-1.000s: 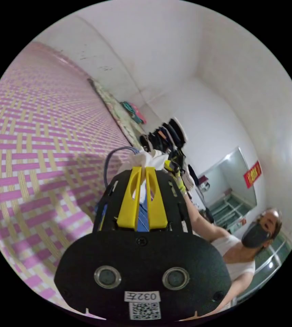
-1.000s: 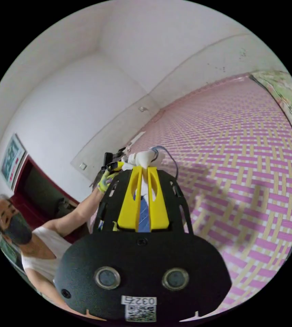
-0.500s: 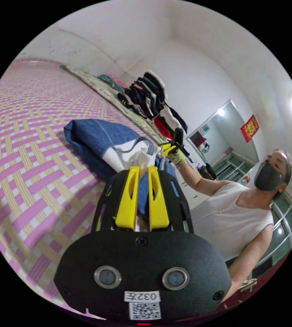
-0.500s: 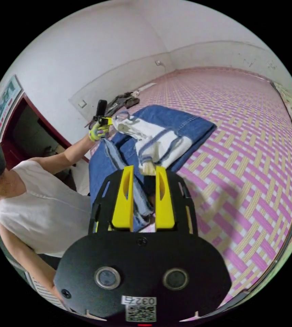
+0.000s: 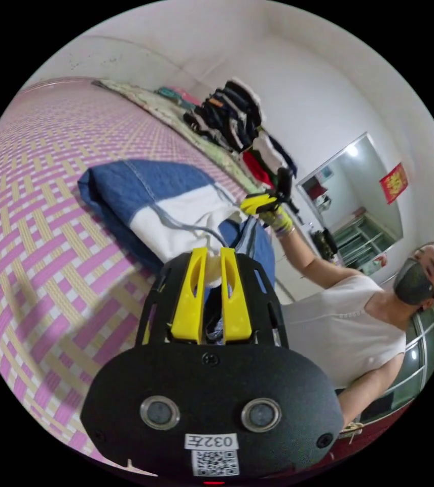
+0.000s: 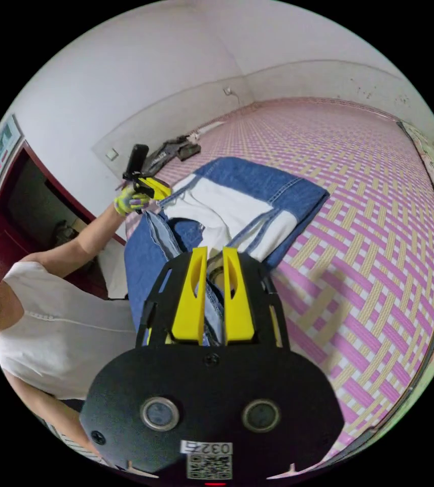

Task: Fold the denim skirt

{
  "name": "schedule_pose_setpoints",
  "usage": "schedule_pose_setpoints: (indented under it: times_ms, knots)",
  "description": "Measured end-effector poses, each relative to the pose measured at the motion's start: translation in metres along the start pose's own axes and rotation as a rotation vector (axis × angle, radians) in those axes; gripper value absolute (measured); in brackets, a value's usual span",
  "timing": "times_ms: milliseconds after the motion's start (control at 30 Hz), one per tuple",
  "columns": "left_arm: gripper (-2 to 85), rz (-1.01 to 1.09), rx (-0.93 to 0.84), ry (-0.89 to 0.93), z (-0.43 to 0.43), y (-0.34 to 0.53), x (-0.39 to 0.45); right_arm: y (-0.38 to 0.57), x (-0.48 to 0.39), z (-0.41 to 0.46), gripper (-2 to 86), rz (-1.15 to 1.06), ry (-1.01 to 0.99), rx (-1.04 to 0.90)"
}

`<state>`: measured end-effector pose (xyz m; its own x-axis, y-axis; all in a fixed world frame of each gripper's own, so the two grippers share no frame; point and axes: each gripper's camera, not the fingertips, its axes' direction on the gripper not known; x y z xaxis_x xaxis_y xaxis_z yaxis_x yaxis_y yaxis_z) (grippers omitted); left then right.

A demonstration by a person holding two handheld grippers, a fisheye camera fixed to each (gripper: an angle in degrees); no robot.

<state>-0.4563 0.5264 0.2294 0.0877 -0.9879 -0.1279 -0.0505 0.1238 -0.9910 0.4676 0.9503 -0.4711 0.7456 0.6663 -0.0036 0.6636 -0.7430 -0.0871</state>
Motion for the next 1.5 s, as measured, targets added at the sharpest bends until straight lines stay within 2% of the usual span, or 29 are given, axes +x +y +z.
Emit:
schedule_pose_setpoints:
  times_ms: [100, 233, 300, 367, 467, 567, 700, 800, 933, 1000, 1100, 1200, 1333, 1500]
  knots:
    - [-0.1, -0.023, -0.089, -0.098, 0.022, 0.004, -0.001, 0.003, 0.005, 0.011, 5.1, 0.006, 0.032, -0.052]
    - [0.1, -0.036, -0.038, -0.038, 0.013, 0.009, -0.015, -0.002, 0.008, 0.002, 5.9, 0.003, 0.007, -0.057]
    - [1.6, -0.051, 0.047, -0.005, -0.005, 0.009, -0.025, -0.005, 0.011, -0.016, 6.3, 0.01, -0.006, 0.007]
    - [5.5, -0.161, 0.178, 0.007, -0.03, 0.005, -0.055, -0.012, 0.034, -0.041, 6.5, 0.093, -0.02, 0.117]
    - [8.5, -0.315, 0.286, 0.009, -0.045, -0.007, -0.102, -0.027, 0.085, -0.047, 7.7, 0.264, -0.044, 0.174]
    - [10.8, -0.444, 0.321, 0.057, -0.037, -0.023, -0.151, -0.044, 0.137, -0.038, 9.3, 0.41, -0.115, 0.19]
    - [11.7, -0.492, 0.292, 0.053, -0.024, -0.048, -0.186, -0.066, 0.187, -0.015, 11.6, 0.512, -0.176, 0.122]
    - [8.3, -0.465, 0.24, 0.02, -0.012, -0.067, -0.201, -0.083, 0.21, 0.003, 10.1, 0.514, -0.223, 0.078]
    - [0.3, -0.416, 0.136, -0.011, 0.011, -0.084, -0.222, -0.106, 0.224, 0.027, 1.3, 0.464, -0.244, -0.005]
    - [-1.0, -0.399, 0.106, -0.023, 0.02, -0.086, -0.229, -0.112, 0.228, 0.029, 0.0, 0.447, -0.239, -0.008]
    - [-1.5, -0.395, 0.169, -0.039, 0.013, -0.088, -0.243, -0.122, 0.232, 0.015, -0.7, 0.439, -0.171, 0.059]
    - [-1.6, -0.364, 0.341, 0.023, -0.012, -0.095, -0.243, -0.135, 0.219, -0.016, -0.9, 0.377, -0.103, 0.201]
    - [-1.6, -0.168, 0.433, -0.03, -0.037, -0.1, -0.192, -0.14, 0.163, -0.066, -0.8, 0.204, -0.017, 0.332]
    - [-1.6, 0.117, 0.431, -0.001, -0.039, -0.025, -0.111, -0.078, 0.069, -0.089, -0.8, -0.022, 0.002, 0.351]
